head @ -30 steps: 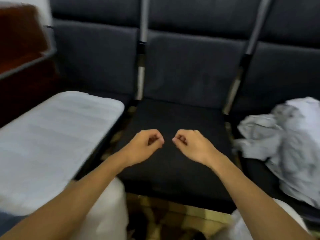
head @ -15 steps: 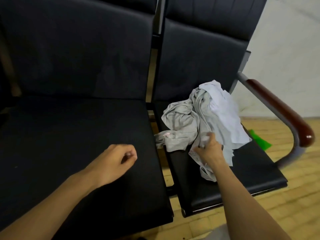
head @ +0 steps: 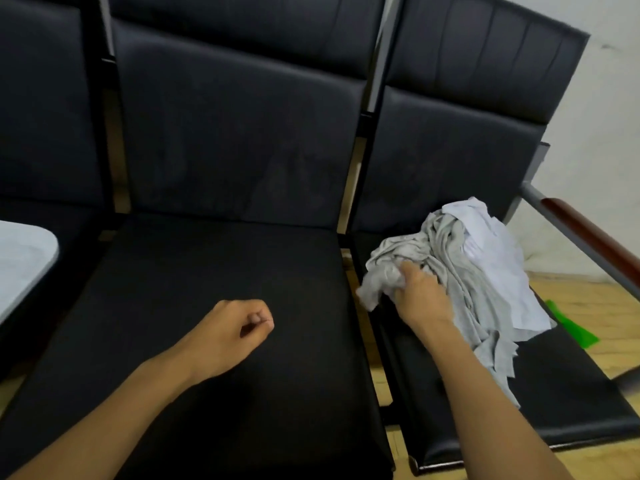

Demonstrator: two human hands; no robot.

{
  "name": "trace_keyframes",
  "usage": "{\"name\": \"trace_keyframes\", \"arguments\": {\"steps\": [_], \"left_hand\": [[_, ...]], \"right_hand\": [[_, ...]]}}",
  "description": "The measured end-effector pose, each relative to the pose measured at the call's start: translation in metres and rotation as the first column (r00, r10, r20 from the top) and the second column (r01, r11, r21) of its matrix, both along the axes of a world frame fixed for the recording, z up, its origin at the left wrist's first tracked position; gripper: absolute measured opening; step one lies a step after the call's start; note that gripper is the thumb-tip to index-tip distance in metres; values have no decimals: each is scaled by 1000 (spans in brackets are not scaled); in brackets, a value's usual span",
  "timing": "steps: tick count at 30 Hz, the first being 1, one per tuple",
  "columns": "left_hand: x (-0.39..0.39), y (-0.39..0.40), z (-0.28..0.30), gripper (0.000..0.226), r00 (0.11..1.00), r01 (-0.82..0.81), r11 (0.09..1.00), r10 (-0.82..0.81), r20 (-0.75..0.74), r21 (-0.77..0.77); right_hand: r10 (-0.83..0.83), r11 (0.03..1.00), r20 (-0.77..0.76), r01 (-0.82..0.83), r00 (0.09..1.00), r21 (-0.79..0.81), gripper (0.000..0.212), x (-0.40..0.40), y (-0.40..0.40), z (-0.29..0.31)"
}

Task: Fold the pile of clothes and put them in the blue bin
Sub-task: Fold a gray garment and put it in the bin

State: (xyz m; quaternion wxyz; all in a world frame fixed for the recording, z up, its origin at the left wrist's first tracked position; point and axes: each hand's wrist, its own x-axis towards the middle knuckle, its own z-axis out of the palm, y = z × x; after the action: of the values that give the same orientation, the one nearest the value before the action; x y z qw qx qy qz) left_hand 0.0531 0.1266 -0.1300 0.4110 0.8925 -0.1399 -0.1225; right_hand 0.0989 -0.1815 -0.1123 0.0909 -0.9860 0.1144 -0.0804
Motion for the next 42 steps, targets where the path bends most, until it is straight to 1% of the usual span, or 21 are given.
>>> {"name": "trace_keyframes", "arguments": {"steps": [1,3,6,7,9,12,15,18,20,21,23,25,27,29,33,34,35,37,39,40,42], "left_hand": [[-1,3,3,10,1000,-17,997,16,-14,-80],[-5,7,10,51,998,-42,963,26,-62,-265],[-14,15,26,109,998,-35,900,6,-68,-434],[-16,17,29,113,998,-29,891,0,-63,-453],[-23,20,37,114,998,-9,891,-22,-62,-454],[-38,14,43,112,994,58,891,-92,-55,-450],[-55,5,47,61,993,-71,849,9,-120,-523],[-59,11,41,23,983,-177,818,118,-142,-547],[-54,25,47,20,974,-226,823,195,-114,-521],[-53,36,49,18,973,-232,842,207,-106,-487],[-49,57,52,20,981,-194,887,176,-81,-419],[-46,74,47,28,990,-140,924,128,-59,-356],[-45,83,41,36,993,-112,939,96,-66,-325],[-44,82,38,33,991,-117,939,87,-105,-323],[-44,73,40,24,992,-122,909,106,-62,-398],[-43,70,39,25,991,-136,902,118,-70,-411],[-43,67,39,25,990,-138,897,119,-73,-420],[-45,60,38,33,995,-102,902,95,-39,-420],[-47,55,36,56,998,-56,909,66,12,-414],[-47,54,34,53,998,-46,904,62,24,-425],[-48,54,33,38,998,-24,895,46,38,-446]], "right_hand": [[54,983,143,-78,988,165,16,-5,17,19],[71,798,358,-268,931,540,24,-22,53,56],[-55,160,369,-357,928,920,26,-51,87,108],[-82,-49,341,-345,937,937,29,-59,92,123],[-47,-326,300,-298,953,897,37,-74,105,145],[160,-522,248,-131,956,843,38,-98,137,160],[277,-599,356,-129,892,790,39,-109,163,165],[178,-684,390,-171,904,709,42,-97,161,165],[83,-614,352,-230,932,755,40,-81,148,157],[15,-505,321,-270,947,820,38,-72,138,147],[-125,-162,268,-286,955,944,34,-54,115,122],[-172,282,218,-164,961,945,31,-43,94,94],[-90,741,165,-44,982,670,37,-35,76,70],[-3,916,65,-23,998,400,39,-34,67,57],[65,975,-92,-44,994,217,14,-29,74,44],[151,968,-80,-131,985,215,22,-29,81,43],[310,917,-52,-284,949,282,42,-31,88,42],[620,655,-39,-490,783,575,57,-42,112,46],[803,449,-135,-439,581,779,63,-58,143,48],[838,402,-129,-440,530,803,65,-64,155,43],[841,360,-10,-544,542,758,56,-70,174,30]]}}
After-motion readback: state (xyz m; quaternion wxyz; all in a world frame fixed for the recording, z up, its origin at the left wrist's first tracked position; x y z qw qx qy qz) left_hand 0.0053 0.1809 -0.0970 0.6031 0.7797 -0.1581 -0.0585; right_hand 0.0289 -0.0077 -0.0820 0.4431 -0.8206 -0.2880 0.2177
